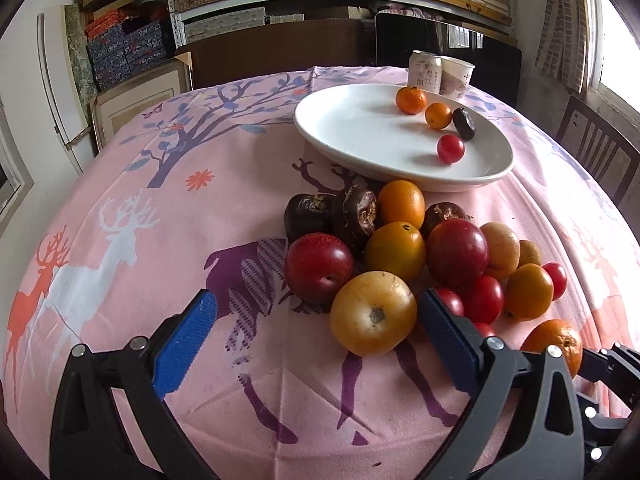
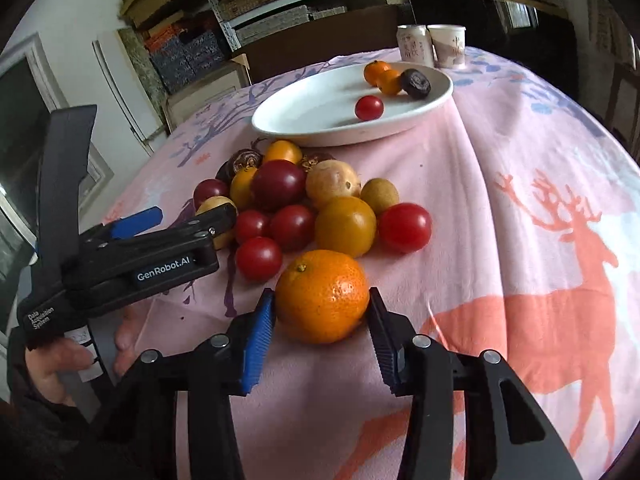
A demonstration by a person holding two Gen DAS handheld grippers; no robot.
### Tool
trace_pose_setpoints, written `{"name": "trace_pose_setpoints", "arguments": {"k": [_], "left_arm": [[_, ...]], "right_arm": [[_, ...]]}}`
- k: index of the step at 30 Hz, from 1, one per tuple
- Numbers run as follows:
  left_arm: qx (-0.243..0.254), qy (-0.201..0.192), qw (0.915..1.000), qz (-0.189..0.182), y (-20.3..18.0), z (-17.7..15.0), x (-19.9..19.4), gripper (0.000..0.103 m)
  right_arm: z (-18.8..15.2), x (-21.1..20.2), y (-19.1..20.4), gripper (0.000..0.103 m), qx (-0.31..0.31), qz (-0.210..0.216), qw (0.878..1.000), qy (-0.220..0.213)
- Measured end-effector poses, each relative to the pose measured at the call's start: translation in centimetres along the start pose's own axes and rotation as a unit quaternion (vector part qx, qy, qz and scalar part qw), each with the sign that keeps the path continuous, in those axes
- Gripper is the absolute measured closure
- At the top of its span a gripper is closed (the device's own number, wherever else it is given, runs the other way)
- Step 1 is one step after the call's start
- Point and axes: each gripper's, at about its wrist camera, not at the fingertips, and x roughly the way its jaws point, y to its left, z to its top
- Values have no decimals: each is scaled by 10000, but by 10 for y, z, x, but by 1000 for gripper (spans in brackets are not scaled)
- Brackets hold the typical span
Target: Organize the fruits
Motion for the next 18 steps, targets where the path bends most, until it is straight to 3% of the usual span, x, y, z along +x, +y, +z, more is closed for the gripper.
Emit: {"name": "trace_pose_setpoints", "arguments": {"k": [4,13,15,18], "left_arm": [[-55,47,10000,3,1,-2,-1,4],[-295,148,9990,-307,8,-3,0,8],[-281,143,9971,-690,8,-5,-2,36],[-3,39,9961,-878,-4,-7,-9,61]], "right_arm": [[2,-3,-8,57,244,115,9996,-70],[2,-4,-7,57,172,48,9998,-85],[2,-3,-6,57,125,-8,9999,-83],[2,-3,-5,57,102,-58,9999,-78]]}}
